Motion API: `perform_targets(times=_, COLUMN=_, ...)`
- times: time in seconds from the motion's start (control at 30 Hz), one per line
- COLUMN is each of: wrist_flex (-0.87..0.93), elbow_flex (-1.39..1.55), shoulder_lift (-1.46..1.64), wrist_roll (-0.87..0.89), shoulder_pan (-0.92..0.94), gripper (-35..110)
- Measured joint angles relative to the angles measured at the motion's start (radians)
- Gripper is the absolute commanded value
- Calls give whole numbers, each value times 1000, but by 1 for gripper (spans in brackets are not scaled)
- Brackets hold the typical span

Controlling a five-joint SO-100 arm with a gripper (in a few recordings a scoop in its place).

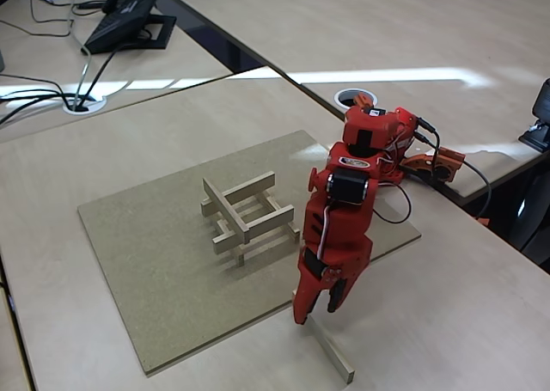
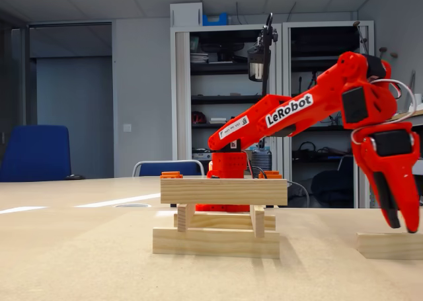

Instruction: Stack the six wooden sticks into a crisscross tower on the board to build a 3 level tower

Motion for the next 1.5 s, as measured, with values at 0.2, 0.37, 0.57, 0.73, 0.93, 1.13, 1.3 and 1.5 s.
perform_targets(times=0.2, wrist_flex=0, elbow_flex=-69, shoulder_lift=-54, wrist_roll=20, shoulder_pan=-15, gripper=24)
perform_targets(times=0.37, wrist_flex=0, elbow_flex=-118, shoulder_lift=-87, wrist_roll=23, shoulder_pan=-12, gripper=22)
perform_targets(times=0.57, wrist_flex=0, elbow_flex=-149, shoulder_lift=-114, wrist_roll=23, shoulder_pan=-15, gripper=18)
perform_targets(times=0.73, wrist_flex=0, elbow_flex=-164, shoulder_lift=-124, wrist_roll=35, shoulder_pan=-31, gripper=14)
perform_targets(times=0.93, wrist_flex=0, elbow_flex=-175, shoulder_lift=-129, wrist_roll=54, shoulder_pan=-34, gripper=7)
perform_targets(times=1.13, wrist_flex=0, elbow_flex=-179, shoulder_lift=-129, wrist_roll=72, shoulder_pan=-31, gripper=4)
perform_targets(times=1.3, wrist_flex=0, elbow_flex=-181, shoulder_lift=-129, wrist_roll=72, shoulder_pan=-26, gripper=7)
perform_targets(times=1.5, wrist_flex=0, elbow_flex=-181, shoulder_lift=-129, wrist_roll=54, shoulder_pan=-31, gripper=17)
